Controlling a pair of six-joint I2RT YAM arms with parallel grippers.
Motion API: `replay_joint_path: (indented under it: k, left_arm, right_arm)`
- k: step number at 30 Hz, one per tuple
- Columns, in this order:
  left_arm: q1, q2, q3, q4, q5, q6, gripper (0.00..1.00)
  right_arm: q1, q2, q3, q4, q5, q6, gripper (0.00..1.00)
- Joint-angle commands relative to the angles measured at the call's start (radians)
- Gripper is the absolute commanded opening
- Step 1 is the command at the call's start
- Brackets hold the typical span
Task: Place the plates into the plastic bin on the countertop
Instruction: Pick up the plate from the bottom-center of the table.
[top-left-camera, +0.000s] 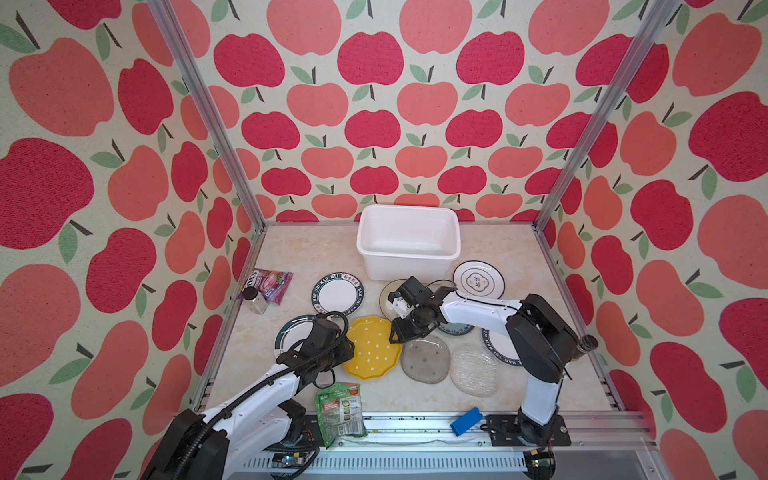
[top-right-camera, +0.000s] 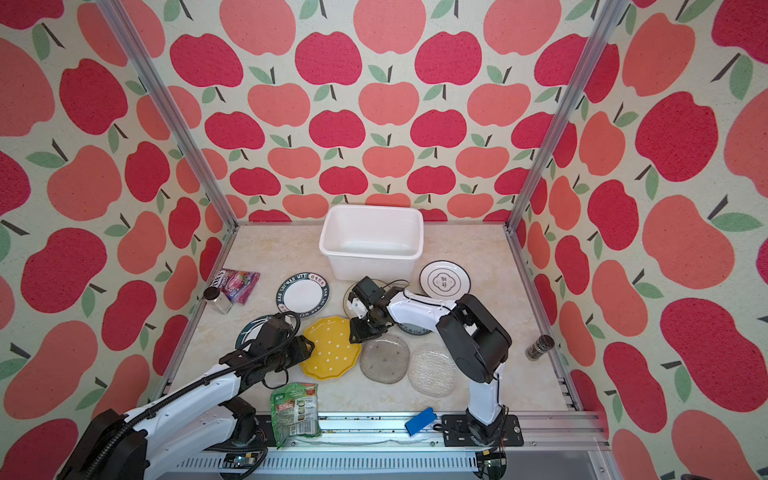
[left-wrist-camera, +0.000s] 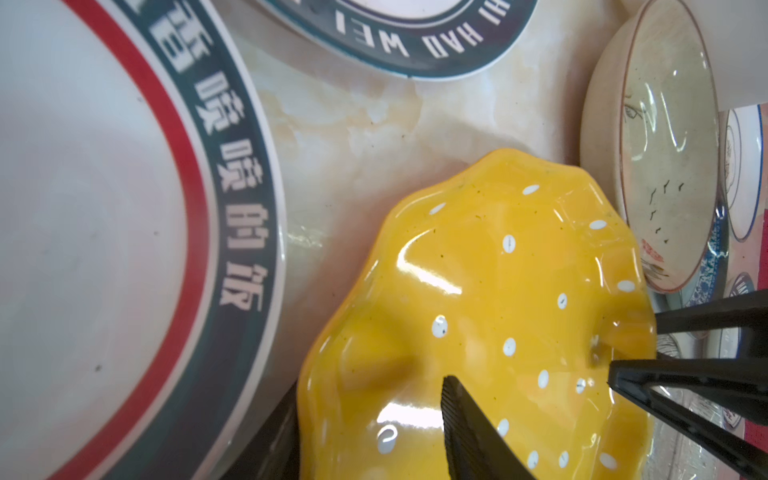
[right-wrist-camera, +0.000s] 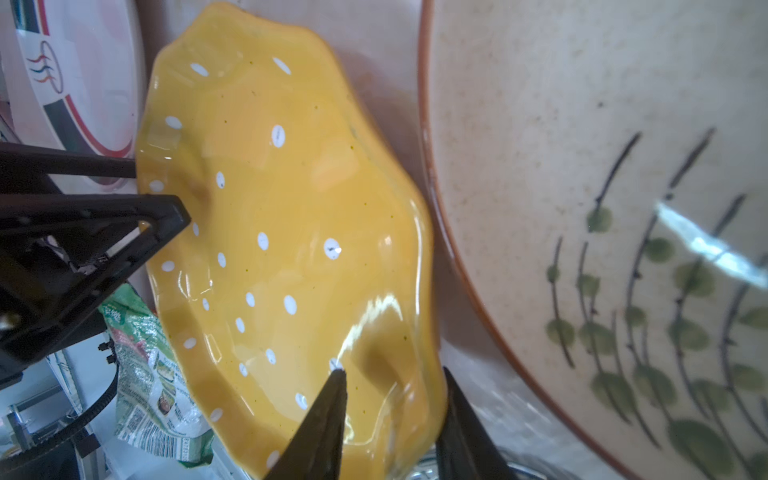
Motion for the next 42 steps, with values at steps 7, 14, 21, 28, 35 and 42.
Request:
replay_joint_path:
  k: [7,14,21,28,35,42]
  left_arm:
    - [-0.058,-0.128,0.082,-0.035,0.05,-0.024,0.52]
    - [-0.058,-0.108,0.088,-0.018,0.021,-0.026,0.51]
    - [-0.06,-0.042,0.068,0.072,0.051,-0.038,0.48]
    - [-0.062,-0.032,0.069,0.143,0.07,-0.026,0.48]
    - [-0.063,-0.013,0.098,0.145,0.078,-0.009,0.48]
    - [-0.06,-0.024,0.199,0.09,0.074,0.018,0.57]
  right_arm:
    - [0.039,-0.101,-0.029,0.267,-0.297,0.085,0.41]
    - [0.042,-0.08,-0.053,0.349,-0.409,0.114,0.36]
    - [0.046,-0.076,-0.073,0.429,-0.489,0.145,0.3]
    - [0.07,-0.042,-0.053,0.439,-0.537,0.149,0.25]
    - [0.077,-0.036,-0.038,0.415,-0.544,0.157,0.0]
    - [0.073,-0.12,-0.039,0.298,-0.476,0.134,0.0]
